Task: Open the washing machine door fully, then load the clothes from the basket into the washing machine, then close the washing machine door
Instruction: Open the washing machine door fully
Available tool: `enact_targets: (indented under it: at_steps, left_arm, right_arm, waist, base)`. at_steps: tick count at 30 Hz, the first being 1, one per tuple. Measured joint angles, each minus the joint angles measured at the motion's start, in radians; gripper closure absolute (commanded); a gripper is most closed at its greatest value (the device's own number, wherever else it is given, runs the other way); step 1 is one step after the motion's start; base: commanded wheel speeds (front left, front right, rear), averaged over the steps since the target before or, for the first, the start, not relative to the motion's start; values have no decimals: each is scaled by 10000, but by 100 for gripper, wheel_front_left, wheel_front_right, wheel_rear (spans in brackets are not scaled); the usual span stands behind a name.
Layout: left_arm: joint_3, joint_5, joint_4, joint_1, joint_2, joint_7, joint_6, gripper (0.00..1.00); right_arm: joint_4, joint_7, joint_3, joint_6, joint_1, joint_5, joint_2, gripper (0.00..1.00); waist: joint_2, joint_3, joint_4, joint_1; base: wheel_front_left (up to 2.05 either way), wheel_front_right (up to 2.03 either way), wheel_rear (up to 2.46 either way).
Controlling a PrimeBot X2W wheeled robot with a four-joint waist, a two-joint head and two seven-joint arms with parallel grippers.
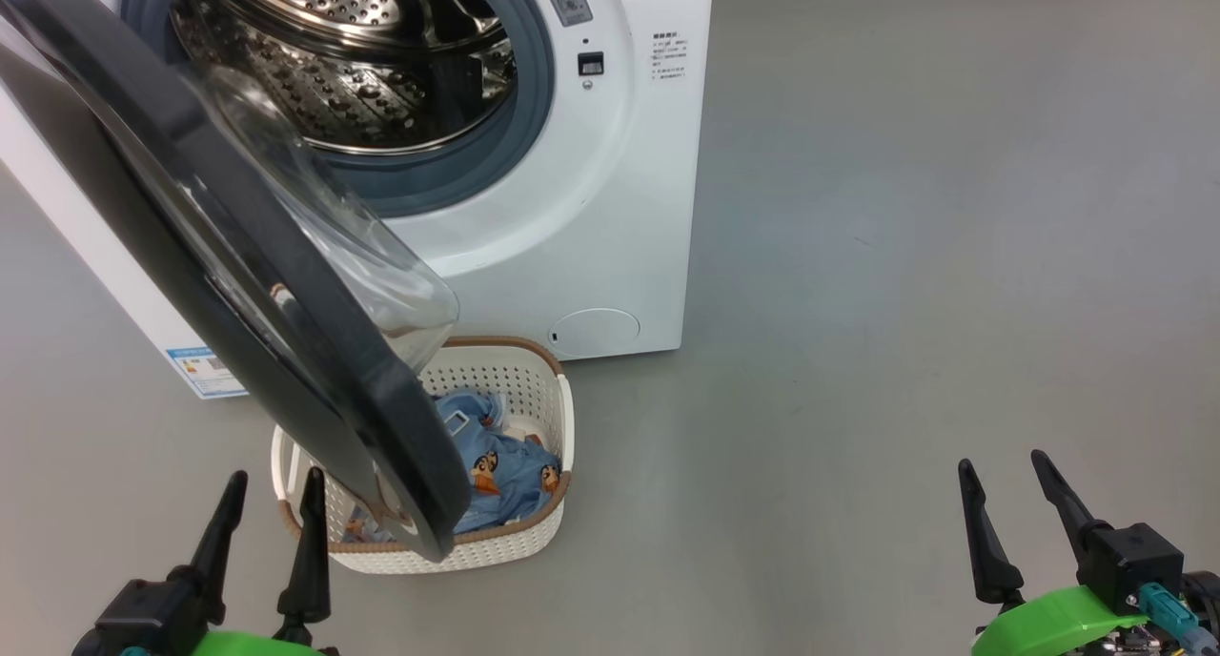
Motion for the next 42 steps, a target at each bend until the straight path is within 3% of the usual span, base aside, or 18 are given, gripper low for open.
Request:
enact_targets:
  at_steps: [13, 15, 16, 21, 33, 42]
  left_arm:
    - [-4, 12, 0, 0, 0, 0, 0, 0]
    - [-8, 13, -36, 0, 2, 0, 0, 91]
    - [-13, 13, -40, 0, 2, 0, 0, 100]
    - [-56, -59, -224, -1, 12, 2, 0, 100]
    - [669, 430, -4491, -624, 117, -29, 0, 100]
    - [-930, 792, -6274, -1032, 184, -33, 0, 100]
  right_arm:
    - [10, 0, 203, 0, -26, 13, 4, 0]
    - [8, 0, 201, 0, -48, 12, 6, 0]
    - [8, 0, 201, 0, -48, 13, 6, 0]
    - [-10, 0, 190, 0, -48, 12, 6, 0]
    - [-19, 0, 196, 0, -53, 13, 13, 0]
    - [-50, 0, 157, 0, -54, 13, 15, 0]
  waist:
    - [1, 58, 29, 0]
    - [0, 57, 30, 0]
    - [0, 59, 34, 0]
    - [0, 64, 47, 0]
    - [0, 94, 44, -1]
    - [0, 48, -33, 0]
  base:
    - [0, 0, 0]
    - [0, 0, 0]
    - [0, 0, 0]
    - [0, 0, 0]
    - [0, 0, 0]
    - [0, 0, 0]
